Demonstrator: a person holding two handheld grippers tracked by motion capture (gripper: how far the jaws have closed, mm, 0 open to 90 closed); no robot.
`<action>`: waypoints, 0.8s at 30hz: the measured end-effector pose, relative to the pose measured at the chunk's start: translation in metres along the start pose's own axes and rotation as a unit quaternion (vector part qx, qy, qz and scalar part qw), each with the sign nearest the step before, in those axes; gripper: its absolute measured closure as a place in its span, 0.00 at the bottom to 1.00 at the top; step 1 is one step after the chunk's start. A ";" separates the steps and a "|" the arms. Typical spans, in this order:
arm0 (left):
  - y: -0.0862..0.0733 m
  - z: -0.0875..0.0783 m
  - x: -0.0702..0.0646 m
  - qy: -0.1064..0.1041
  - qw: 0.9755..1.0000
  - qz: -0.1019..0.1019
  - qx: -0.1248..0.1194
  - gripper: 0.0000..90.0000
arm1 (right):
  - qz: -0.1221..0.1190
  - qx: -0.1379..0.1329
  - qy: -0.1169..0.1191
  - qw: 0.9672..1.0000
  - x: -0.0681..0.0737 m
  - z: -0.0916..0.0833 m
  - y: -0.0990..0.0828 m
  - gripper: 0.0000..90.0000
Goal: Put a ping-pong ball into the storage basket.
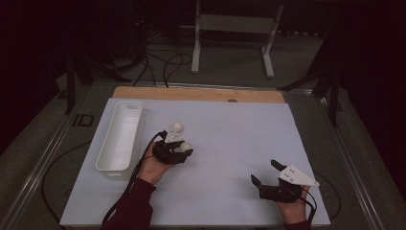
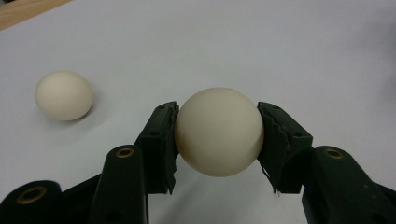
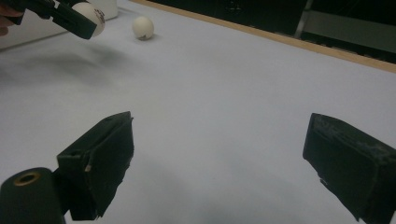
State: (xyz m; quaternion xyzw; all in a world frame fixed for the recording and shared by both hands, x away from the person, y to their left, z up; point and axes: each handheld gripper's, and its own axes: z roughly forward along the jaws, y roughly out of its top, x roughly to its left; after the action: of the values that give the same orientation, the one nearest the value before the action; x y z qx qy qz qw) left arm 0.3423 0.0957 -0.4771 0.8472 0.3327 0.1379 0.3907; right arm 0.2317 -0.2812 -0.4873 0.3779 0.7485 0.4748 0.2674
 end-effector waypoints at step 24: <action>0.005 -0.012 -0.001 -0.002 1.000 0.008 -0.011 0.57 | -0.001 0.001 0.000 1.000 0.000 0.000 0.000 0.09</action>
State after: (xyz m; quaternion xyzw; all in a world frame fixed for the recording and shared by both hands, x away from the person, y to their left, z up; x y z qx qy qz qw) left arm 0.3376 0.0992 -0.4660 0.8457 0.3240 0.1427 0.3993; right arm 0.2317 -0.2809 -0.4874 0.3769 0.7495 0.4740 0.2674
